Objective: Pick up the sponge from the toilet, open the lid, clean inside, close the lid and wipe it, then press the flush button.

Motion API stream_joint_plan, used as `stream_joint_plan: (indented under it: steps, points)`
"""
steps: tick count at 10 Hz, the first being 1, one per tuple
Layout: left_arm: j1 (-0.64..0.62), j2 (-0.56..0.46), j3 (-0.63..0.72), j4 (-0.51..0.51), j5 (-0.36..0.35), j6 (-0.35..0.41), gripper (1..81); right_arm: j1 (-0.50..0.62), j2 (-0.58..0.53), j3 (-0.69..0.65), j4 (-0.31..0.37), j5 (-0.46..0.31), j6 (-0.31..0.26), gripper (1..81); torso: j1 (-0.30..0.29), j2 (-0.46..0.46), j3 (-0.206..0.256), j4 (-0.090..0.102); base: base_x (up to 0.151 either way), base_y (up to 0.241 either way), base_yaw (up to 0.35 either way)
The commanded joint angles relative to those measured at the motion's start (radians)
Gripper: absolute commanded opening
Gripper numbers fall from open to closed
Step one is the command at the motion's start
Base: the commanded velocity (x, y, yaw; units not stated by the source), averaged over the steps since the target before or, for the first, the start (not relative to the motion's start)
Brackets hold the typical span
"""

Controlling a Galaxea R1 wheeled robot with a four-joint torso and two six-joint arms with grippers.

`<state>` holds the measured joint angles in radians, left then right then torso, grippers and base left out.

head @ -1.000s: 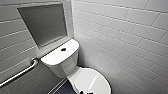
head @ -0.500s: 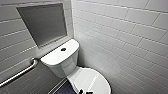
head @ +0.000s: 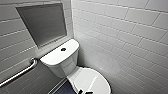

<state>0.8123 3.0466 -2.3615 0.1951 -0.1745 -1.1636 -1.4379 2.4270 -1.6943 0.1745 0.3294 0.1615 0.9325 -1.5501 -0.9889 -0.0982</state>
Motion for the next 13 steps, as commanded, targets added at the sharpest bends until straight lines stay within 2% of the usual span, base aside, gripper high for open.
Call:
stream_joint_plan:
  steps: [1, 5, 6, 11, 12, 13]
  points:
    - [-0.149, -0.028, 0.166, 0.055, -0.145, -0.001, 81.1, 0.021, -0.029, 0.019, -0.013, -0.062, 0.001, 1.0, 0.0, 0.0, 0.0, 0.0, 0.0, 0.0, 0.0]
    - [-0.149, -0.057, 0.209, 0.056, -0.168, -0.001, 81.1, 0.021, -0.015, 0.001, -0.016, -0.062, 0.001, 1.0, 0.0, 0.0, -0.001, 0.0, 0.0, 0.0, 0.0]
    - [-0.15, -0.078, 0.243, 0.055, -0.194, -0.002, 81.1, 0.02, -0.015, -0.002, -0.016, -0.062, 0.003, 1.0, 0.0, 0.0, -0.001, 0.0, 0.0, 0.0, 0.0]
    - [-0.155, -0.169, 0.413, 0.055, -0.224, -0.028, 81.1, 0.016, 0.016, -0.047, -0.012, -0.047, 0.007, 1.0, 0.0, 0.0, -0.001, 0.0, 0.0, 0.0, 0.0]
    - [-0.155, -0.187, 0.441, 0.055, -0.226, -0.053, 81.1, 0.016, 0.019, -0.048, -0.01, -0.043, 0.007, 1.0, 0.0, 0.0, 0.049, 0.0, 0.0, 0.0, 0.0]
    - [-0.156, -0.202, 0.456, 0.055, -0.243, -0.067, 81.1, 0.016, 0.019, -0.048, -0.01, -0.043, 0.007, 1.0, 0.0, 0.0, 0.081, 0.0, 0.0, 0.0, 0.0]
